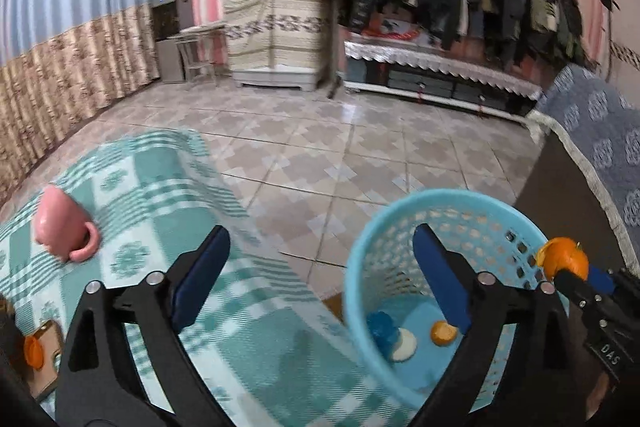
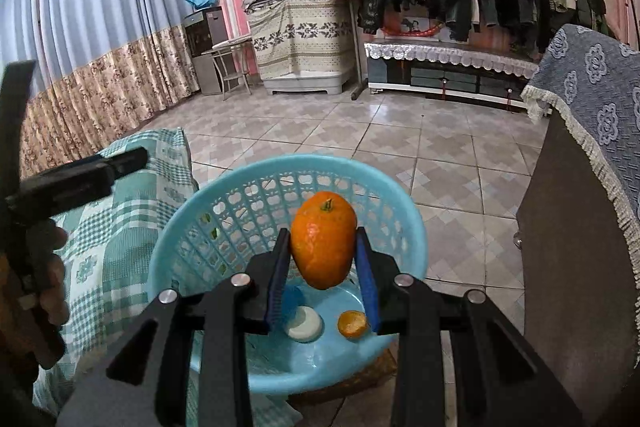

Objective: Collect trash
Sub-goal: 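Open the left gripper to drop the bag while the right gripper drops the orange, then move the left gripper back to the table and grasp the orange cloth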

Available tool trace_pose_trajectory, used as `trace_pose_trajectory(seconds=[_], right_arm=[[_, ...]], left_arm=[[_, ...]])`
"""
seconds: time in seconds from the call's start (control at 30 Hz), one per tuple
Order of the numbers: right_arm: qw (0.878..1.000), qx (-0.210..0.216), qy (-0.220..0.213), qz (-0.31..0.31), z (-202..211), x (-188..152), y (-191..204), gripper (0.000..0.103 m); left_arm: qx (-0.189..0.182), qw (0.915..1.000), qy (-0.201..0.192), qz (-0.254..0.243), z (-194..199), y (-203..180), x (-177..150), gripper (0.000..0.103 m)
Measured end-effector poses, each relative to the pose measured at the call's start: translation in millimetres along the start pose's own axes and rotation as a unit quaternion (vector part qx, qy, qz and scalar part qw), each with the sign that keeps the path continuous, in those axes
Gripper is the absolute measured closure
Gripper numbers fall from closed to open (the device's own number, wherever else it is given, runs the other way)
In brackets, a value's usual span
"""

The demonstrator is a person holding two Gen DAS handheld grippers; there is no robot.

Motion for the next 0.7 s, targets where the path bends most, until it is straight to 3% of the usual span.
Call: trace_pose_trajectory(seconds=[0.27,0.33,0.4,0.47,0.7], right_arm=[[1.0,-0.013,0.025,0.006,-36,-6,16,0.068],[1.0,-0.014,0.024,0.005,-39,-7,18,0.061],[1.0,-0.018,0.013,0.003,-35,-5,23,0.04],[1.0,-0.021,-0.006,0.001,-28,-2,27,0.029],[0.999,-0.024,-0.025,0.009,-12,1,47,0.013]], left_arm=[[0.043,0.9986,-0.017,0.025,35,32,-12,0.008],[0.057,0.9979,-0.019,0.024,47,39,-19,0.006],[0.063,0.9976,-0.018,0.025,54,44,-23,0.006],[0.071,0.997,-0.016,0.029,67,53,-33,0.006],[0.093,0.9939,-0.017,0.056,102,84,-59,0.006]])
Point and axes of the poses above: each gripper's, at about its wrist camera, not at the fingertips, and z roughly against the way its jaws point, y to its left, x to its top, the point moved 1 cm from there along -z, roughly the way its jaws point, and after that the axes turned 9 degrees about -z, right-handed, at the moved point
